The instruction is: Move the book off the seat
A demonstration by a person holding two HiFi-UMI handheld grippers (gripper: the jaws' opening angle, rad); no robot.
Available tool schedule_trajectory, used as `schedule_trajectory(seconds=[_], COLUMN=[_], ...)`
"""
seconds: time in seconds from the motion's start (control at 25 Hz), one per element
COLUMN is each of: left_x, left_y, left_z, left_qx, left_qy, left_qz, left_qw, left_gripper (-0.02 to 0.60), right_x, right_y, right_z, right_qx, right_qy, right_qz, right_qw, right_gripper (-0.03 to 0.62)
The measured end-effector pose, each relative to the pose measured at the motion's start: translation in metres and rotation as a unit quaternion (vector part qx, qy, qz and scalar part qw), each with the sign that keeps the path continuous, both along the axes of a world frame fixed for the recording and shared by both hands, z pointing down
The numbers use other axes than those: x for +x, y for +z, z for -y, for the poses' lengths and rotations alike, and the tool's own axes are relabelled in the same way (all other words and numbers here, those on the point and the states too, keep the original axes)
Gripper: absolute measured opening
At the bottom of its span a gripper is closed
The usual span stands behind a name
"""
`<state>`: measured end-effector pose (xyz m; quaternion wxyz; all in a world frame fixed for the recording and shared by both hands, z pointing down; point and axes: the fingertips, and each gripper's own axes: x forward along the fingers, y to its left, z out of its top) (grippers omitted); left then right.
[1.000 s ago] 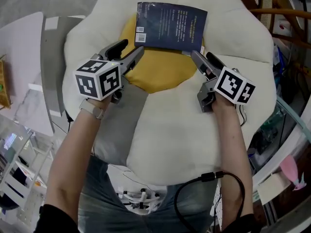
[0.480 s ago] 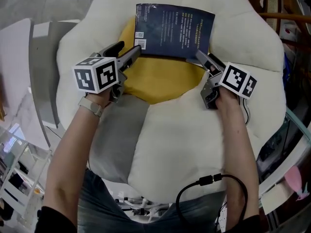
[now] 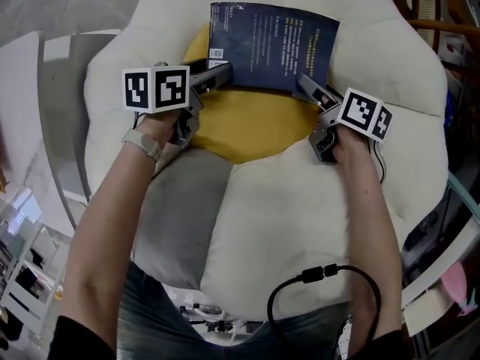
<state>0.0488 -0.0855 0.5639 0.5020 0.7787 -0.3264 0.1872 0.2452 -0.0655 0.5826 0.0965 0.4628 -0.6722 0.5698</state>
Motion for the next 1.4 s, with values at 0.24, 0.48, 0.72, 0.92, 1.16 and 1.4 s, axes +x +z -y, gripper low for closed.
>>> schedule_trajectory(seconds=[0.24, 0.48, 0.72, 0.92, 1.16, 1.4], left_x=[0.002, 0.008, 0.009, 0.006, 0.002, -0.031], left_y=[0.013, 0.018, 0.017, 0.012, 0.001, -0.053], left_z=[0.001, 0.005, 0.004, 0.005, 0.001, -0.034], left_qx=[-0.022, -0.045, -0.020, 0.026, 0.029, 0.033], left_qy=[-0.006, -0.007, -0.012, -0.038, -0.082, -0.137], left_qz=[-0.023, -0.065, -0.060, -0.040, -0.050, -0.091], left_qw=[0.9995, 0.9969, 0.9980, 0.9981, 0.9950, 0.9859], left_gripper=[0.273, 0.300, 0.302, 0.299, 0.290, 0.285], right_x=[0.002, 0.002, 0.001, 0.000, 0.003, -0.024], right_y=[0.004, 0.007, 0.007, 0.003, -0.015, -0.088], right_z=[0.004, 0.007, 0.009, 0.009, 0.004, -0.010], right_qx=[-0.006, 0.000, 0.015, 0.035, 0.070, 0.142], right_qy=[0.034, 0.038, 0.033, 0.024, 0.033, 0.056], right_qz=[0.053, 0.066, 0.076, 0.080, 0.124, 0.208], right_qw=[0.998, 0.997, 0.996, 0.996, 0.989, 0.966], right_gripper=[0.336, 0.336, 0.333, 0.307, 0.261, 0.213])
